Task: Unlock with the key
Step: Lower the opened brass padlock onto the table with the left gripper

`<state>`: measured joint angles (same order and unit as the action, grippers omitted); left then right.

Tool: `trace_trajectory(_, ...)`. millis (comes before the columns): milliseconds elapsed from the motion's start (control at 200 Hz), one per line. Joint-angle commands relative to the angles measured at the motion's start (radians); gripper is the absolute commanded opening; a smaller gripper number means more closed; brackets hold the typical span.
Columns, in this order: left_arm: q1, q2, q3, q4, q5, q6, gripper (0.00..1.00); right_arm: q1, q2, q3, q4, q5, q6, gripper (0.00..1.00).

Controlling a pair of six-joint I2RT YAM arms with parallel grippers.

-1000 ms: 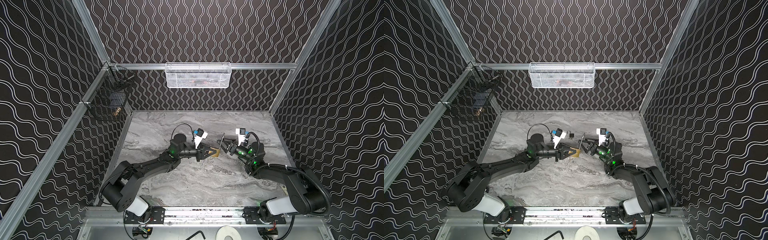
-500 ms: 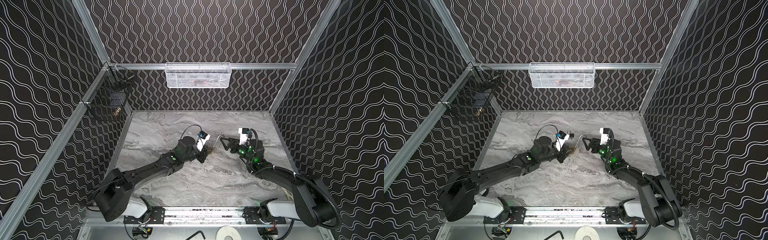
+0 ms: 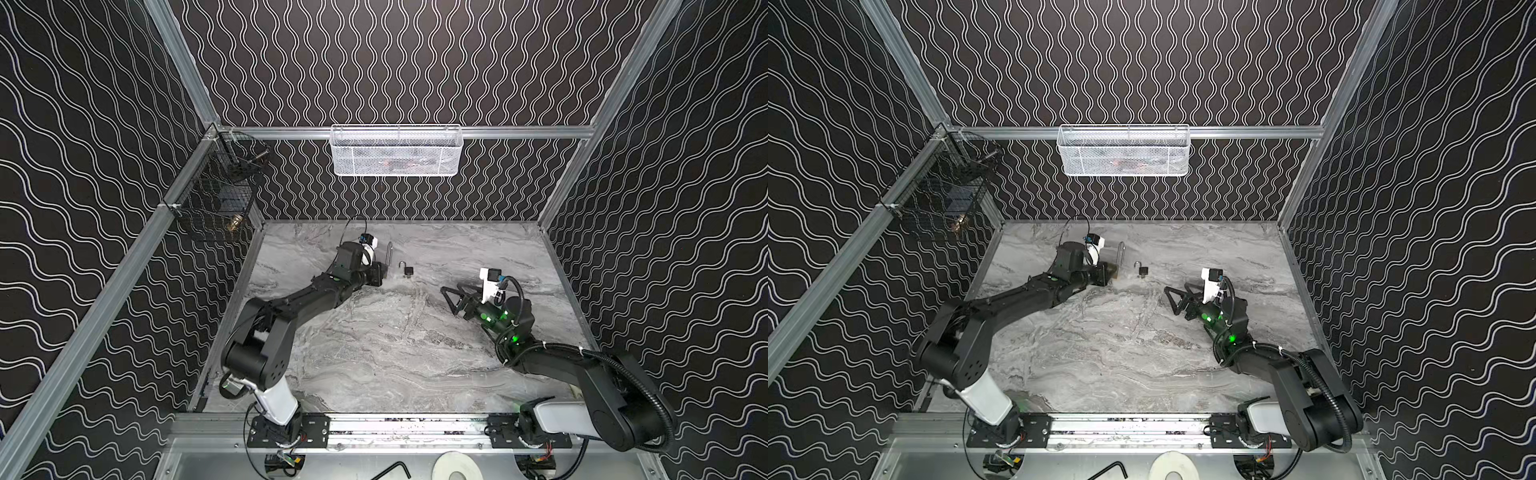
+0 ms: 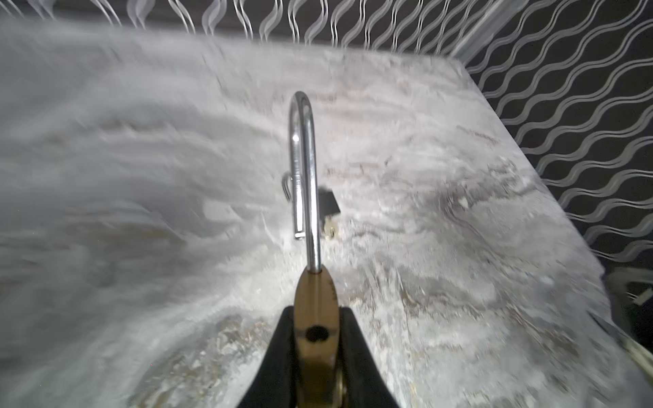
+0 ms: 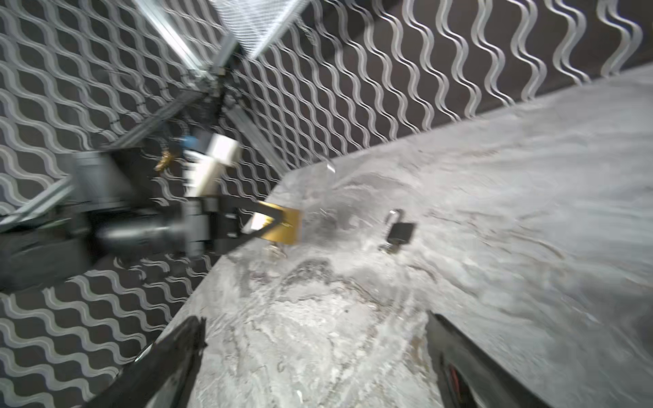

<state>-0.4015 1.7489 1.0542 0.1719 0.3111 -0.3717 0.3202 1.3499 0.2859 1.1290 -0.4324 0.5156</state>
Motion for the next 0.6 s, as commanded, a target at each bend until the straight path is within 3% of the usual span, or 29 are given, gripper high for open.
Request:
trace_trajectory(0, 0.046, 0.061, 0.038, 0.111, 0.258, -0.091, 0.00, 0.036, -0.020, -0.019, 0.185, 0.012, -0.045, 0.99)
trace_trajectory(140, 0.065, 0.116, 0.068, 0.117, 0.266, -0.124, 0.00, 0.176, -0.155, 0.048, -0.190, 0.309, -0.232, 0.99)
trace_trajectory(180, 0.071, 0.133, 0.076, 0.112, 0.266, -0.141, 0.00, 0.187, -0.176, 0.051, -0.221, 0.338, -0.249, 0.99)
trace_trajectory(395, 0.105, 0.202, 0.064, 0.213, 0.298, -0.266, 0.00, 0.187, -0.159, 0.039, -0.172, 0.351, -0.252, 0.99)
trace_trajectory(591, 0.131, 0.265, 0.105, 0.173, 0.286, -0.247, 0.00, 0.187, -0.152, 0.040, -0.165, 0.344, -0.242, 0.99)
